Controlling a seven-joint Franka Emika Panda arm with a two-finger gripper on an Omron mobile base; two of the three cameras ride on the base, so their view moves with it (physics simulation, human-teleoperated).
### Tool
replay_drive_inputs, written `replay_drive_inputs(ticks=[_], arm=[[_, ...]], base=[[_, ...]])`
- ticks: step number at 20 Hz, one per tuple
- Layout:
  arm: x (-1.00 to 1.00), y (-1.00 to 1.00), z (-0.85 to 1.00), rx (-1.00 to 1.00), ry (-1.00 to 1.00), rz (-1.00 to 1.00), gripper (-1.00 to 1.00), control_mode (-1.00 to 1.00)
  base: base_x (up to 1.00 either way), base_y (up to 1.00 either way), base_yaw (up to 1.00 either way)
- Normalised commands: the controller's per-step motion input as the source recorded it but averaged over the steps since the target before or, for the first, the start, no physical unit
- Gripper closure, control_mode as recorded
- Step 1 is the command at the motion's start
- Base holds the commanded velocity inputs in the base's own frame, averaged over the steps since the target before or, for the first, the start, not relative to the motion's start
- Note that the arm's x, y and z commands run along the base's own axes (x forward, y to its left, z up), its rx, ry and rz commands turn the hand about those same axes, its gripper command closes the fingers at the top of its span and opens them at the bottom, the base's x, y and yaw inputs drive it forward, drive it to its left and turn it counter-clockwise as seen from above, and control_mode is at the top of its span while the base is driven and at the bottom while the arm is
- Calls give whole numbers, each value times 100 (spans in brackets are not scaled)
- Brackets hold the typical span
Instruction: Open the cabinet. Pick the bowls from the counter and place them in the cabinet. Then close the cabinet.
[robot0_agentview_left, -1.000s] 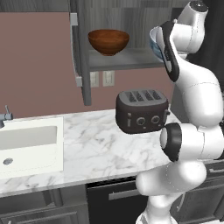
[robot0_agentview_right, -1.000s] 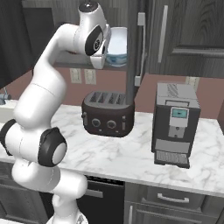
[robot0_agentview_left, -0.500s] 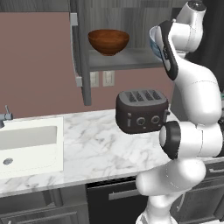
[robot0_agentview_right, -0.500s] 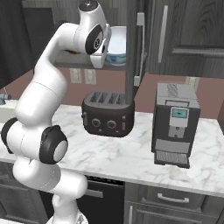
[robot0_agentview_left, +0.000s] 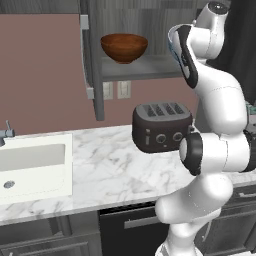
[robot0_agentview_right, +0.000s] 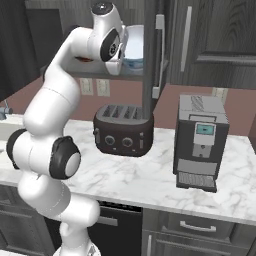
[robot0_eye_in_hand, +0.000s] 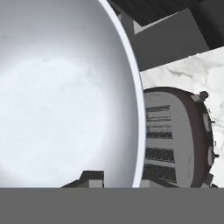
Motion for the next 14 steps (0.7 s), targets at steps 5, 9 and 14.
replay_drive_inputs(ticks=[5, 9, 14], arm=[[38, 0, 0, 0, -11, 1, 100, -100], [31, 0, -14, 0, -2, 3, 100, -100], [5, 0, -25, 0, 10, 3, 100, -100]], base=[[0, 0, 0], [0, 0, 0], [0, 0, 0]])
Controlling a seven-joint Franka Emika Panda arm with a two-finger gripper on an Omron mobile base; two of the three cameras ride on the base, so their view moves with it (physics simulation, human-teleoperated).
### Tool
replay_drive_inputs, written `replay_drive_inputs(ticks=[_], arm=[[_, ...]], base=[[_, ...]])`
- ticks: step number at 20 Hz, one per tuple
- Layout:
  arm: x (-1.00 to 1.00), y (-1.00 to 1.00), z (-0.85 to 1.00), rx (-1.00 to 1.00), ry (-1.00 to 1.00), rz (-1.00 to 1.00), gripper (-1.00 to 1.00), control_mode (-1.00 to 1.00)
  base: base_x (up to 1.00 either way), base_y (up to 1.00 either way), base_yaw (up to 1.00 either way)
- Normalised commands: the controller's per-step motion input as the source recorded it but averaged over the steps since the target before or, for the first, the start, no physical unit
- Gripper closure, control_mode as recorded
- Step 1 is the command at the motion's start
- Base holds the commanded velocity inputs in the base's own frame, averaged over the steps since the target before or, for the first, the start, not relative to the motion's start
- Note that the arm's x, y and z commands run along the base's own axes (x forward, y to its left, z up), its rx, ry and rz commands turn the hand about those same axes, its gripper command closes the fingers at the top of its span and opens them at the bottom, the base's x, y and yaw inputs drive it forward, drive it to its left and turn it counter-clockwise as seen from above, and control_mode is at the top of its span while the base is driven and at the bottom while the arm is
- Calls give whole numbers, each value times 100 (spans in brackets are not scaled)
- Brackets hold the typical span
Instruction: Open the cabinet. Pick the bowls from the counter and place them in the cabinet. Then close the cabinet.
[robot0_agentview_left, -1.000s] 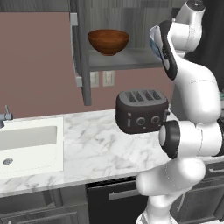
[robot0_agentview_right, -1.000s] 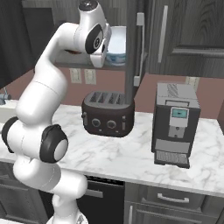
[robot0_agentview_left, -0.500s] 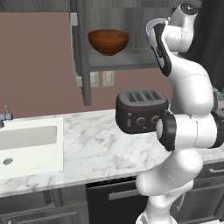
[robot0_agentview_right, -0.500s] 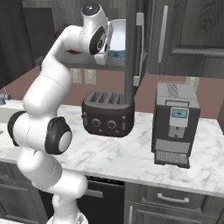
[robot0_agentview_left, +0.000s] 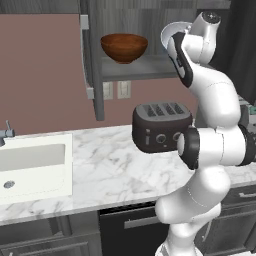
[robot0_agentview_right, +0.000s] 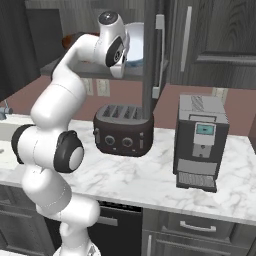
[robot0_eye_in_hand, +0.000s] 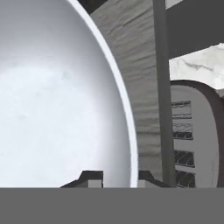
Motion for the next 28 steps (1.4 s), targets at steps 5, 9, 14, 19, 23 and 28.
replay_drive_inputs(ticks=[5, 9, 14, 19, 23, 28], arm=[[0, 0, -18, 0, 14, 2, 100, -100], [0, 0, -9, 0, 11, 1, 100, -100], [0, 0, -1, 0, 9, 0, -100, -100], [0, 0, 1, 0, 0, 0, -100, -100], [-1, 0, 2, 0, -4, 0, -100, -100], [-43, 0, 2, 0, -22, 0, -100, -100]], base=[[0, 0, 0], [0, 0, 0], [0, 0, 0], [0, 0, 0], [0, 0, 0], [0, 0, 0]])
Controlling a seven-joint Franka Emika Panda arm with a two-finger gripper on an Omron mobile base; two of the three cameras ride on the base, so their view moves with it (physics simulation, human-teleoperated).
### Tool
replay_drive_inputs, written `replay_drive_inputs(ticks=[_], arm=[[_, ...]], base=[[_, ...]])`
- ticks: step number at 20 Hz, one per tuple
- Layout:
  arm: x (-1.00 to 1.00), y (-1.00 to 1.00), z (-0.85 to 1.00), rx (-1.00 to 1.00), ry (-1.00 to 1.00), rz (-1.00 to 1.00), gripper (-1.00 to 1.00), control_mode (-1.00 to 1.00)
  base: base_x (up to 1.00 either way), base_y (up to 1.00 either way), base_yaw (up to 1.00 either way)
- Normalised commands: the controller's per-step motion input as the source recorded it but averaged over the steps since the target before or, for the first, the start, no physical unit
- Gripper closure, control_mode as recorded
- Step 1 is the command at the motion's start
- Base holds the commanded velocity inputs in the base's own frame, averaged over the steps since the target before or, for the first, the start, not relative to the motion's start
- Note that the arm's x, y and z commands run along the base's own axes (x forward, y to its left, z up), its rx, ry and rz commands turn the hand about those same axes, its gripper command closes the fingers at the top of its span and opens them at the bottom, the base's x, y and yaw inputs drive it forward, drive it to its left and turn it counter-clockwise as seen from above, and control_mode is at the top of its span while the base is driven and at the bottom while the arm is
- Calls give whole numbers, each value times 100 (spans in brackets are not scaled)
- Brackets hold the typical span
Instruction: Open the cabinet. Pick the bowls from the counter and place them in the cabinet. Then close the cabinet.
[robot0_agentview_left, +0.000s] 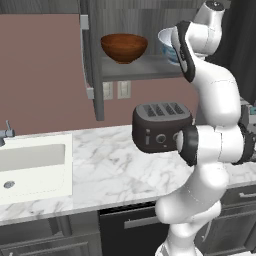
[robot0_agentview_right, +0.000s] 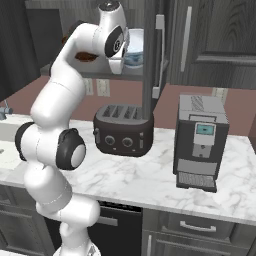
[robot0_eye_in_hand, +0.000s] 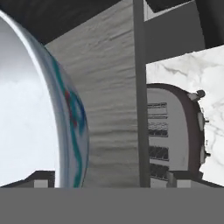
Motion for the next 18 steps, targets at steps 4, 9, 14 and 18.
replay_drive_inputs(ticks=[4, 9, 14, 18], arm=[[-75, 0, 1, 0, -39, 0, -100, -100], [-68, 2, 0, 0, -40, 0, -100, -100], [-63, 0, 13, 0, -32, 0, -100, -100], [-53, 6, 27, -1, -24, 0, -100, -100]], base=[[0, 0, 0], [0, 0, 0], [0, 0, 0], [0, 0, 0]])
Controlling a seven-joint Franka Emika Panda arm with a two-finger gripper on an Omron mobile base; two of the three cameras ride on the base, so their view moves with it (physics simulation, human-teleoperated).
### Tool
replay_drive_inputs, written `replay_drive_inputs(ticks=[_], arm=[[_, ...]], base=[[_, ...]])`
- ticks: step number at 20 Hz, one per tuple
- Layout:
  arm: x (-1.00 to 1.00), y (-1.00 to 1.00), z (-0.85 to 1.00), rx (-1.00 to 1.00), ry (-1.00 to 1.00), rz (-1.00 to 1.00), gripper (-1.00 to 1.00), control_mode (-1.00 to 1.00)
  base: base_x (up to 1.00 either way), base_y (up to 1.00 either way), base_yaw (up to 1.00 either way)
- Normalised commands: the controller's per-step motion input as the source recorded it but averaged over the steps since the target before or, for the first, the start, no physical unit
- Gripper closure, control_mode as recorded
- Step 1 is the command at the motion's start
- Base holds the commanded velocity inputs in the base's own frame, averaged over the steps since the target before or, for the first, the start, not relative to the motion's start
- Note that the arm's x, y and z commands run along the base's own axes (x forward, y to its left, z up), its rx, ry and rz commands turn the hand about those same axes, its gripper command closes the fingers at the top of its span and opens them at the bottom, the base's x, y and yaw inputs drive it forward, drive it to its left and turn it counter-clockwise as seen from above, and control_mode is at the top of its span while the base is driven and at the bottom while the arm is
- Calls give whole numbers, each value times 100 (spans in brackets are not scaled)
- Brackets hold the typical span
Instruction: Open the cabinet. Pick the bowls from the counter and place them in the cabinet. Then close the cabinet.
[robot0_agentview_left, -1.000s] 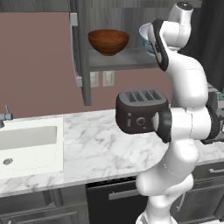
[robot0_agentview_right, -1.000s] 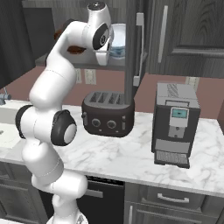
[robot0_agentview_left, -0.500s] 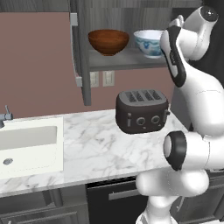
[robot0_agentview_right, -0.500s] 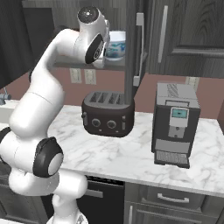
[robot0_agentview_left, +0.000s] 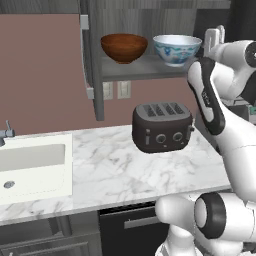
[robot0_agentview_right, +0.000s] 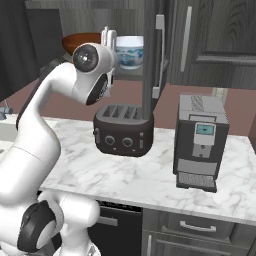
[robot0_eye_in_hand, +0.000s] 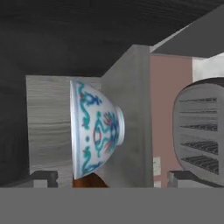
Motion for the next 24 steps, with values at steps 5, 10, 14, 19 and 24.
replay_drive_inputs(ticks=[5, 10, 14, 19, 24], arm=[[-43, 0, 45, 0, -14, 0, -100, -100], [-54, 0, 52, 0, -1, 0, -100, -100], [-61, 0, 41, 0, 0, 0, -100, -100], [-47, 0, 35, 0, 0, 0, -100, -100], [-72, 0, 10, 0, 1, 0, -100, -100]], base=[[0, 0, 0], [0, 0, 0], [0, 0, 0], [0, 0, 0], [0, 0, 0]])
